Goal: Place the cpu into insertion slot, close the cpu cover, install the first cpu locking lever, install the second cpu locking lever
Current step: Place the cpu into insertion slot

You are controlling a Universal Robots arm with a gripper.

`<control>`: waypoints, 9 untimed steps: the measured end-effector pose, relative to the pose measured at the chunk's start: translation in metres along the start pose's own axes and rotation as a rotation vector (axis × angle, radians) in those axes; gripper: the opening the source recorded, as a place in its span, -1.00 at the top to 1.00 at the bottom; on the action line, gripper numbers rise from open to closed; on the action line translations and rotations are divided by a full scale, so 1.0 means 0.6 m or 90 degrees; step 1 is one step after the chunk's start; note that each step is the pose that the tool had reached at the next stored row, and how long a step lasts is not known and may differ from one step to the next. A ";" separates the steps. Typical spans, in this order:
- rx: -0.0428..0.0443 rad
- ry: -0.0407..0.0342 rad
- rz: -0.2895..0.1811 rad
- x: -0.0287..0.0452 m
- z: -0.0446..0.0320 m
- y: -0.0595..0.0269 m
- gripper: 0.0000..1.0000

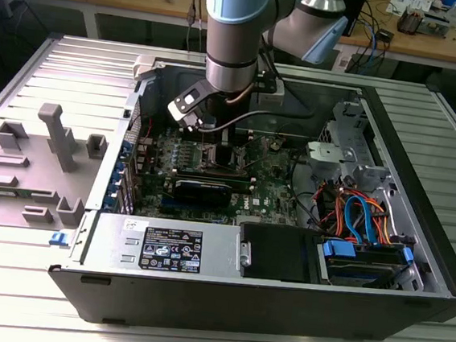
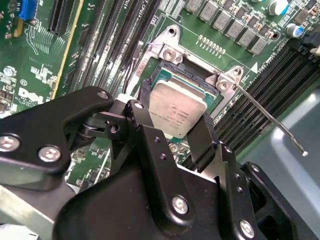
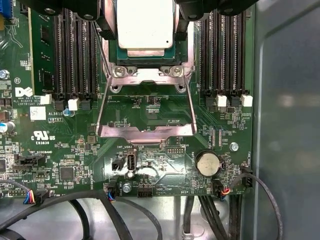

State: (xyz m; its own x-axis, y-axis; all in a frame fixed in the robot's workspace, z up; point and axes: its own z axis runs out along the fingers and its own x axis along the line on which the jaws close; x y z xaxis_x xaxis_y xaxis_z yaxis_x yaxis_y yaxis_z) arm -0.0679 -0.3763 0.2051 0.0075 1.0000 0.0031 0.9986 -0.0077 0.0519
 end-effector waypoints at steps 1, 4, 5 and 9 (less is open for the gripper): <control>0.0002 0.0000 0.000 0.000 0.001 0.000 -0.08; 0.0010 -0.0001 0.000 0.000 0.008 0.000 -0.08; 0.0011 -0.0001 0.000 0.000 0.009 -0.001 -0.08; 0.0016 -0.0003 0.000 0.000 0.012 -0.001 -0.08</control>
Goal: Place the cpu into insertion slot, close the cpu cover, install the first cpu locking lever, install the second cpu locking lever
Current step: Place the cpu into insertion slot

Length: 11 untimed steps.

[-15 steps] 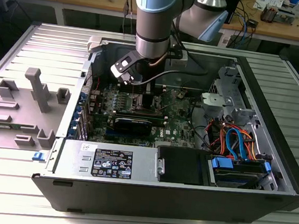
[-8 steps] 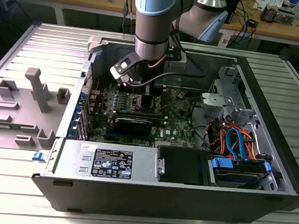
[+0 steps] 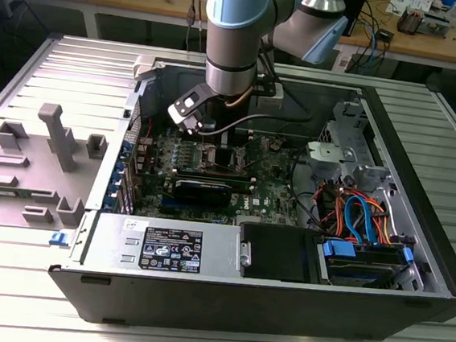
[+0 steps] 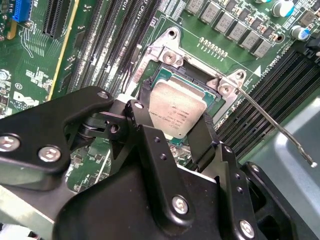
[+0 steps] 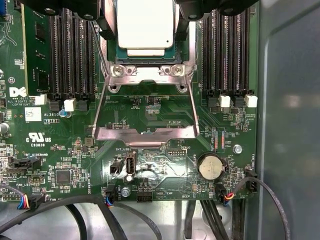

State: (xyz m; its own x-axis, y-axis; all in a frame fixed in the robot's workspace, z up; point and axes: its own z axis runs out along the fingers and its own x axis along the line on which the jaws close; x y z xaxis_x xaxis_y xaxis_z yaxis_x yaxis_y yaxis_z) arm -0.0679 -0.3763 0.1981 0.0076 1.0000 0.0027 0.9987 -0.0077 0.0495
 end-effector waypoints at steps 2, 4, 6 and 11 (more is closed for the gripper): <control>0.0002 0.0000 0.000 0.000 0.001 0.000 -0.08; 0.0003 0.0002 0.000 0.000 0.004 0.000 -0.08; 0.0006 0.0001 0.000 0.000 0.006 0.000 -0.08; 0.0000 0.0027 0.000 0.001 -0.003 0.000 -0.08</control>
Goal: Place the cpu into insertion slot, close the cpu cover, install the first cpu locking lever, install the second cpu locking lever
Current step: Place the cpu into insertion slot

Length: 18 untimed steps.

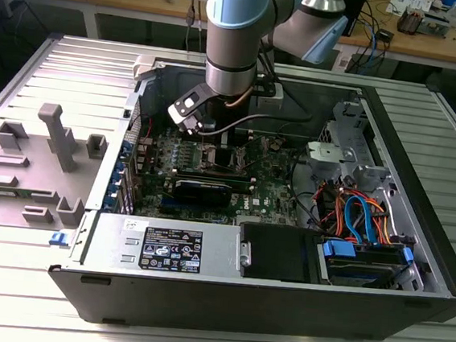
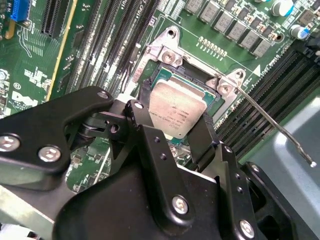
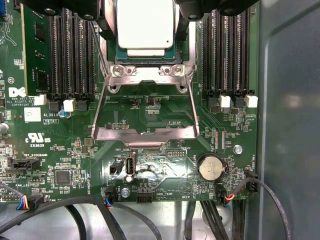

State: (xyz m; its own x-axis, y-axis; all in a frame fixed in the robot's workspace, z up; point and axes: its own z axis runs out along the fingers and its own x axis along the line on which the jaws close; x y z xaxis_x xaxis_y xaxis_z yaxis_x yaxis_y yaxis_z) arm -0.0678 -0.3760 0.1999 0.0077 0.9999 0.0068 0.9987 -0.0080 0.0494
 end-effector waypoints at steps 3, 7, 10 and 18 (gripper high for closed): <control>0.0004 -0.0009 0.000 0.000 -0.003 0.000 -0.08; 0.0005 -0.0012 0.000 -0.001 0.002 0.000 -0.08; 0.0006 -0.0012 0.000 -0.001 0.002 0.000 -0.08; 0.0005 -0.0009 -0.004 0.000 0.002 0.000 -0.08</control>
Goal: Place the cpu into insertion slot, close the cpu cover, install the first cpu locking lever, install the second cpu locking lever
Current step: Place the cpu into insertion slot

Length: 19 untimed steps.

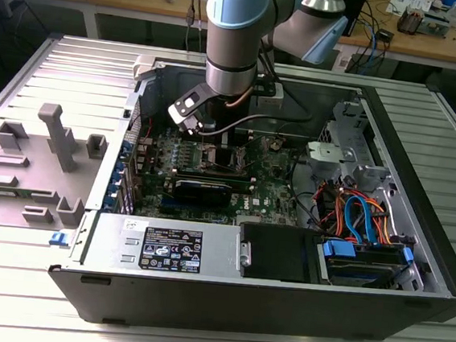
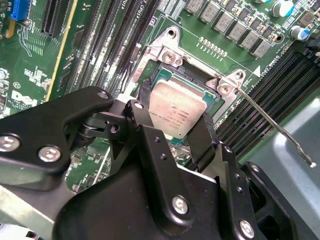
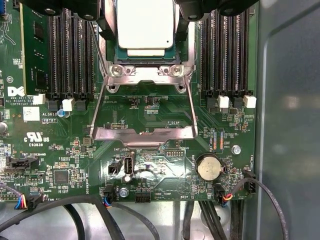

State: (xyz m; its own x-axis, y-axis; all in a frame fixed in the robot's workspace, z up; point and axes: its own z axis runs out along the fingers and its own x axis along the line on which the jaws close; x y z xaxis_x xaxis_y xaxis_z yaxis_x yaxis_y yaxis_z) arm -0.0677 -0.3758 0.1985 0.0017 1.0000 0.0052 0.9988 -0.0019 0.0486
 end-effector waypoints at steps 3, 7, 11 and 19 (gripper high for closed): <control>0.0001 0.0001 -0.003 0.000 0.000 0.000 -0.08; 0.0002 0.0001 -0.006 0.000 0.001 0.000 -0.08; 0.0002 0.0010 -0.005 0.000 0.004 0.000 -0.08; 0.0001 0.0018 -0.005 0.000 0.007 0.000 -0.08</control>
State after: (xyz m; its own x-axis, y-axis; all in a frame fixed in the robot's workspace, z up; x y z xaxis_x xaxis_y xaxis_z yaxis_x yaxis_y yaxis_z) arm -0.0677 -0.3758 0.1941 -0.0070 0.9999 0.0075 0.9988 0.0066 0.0485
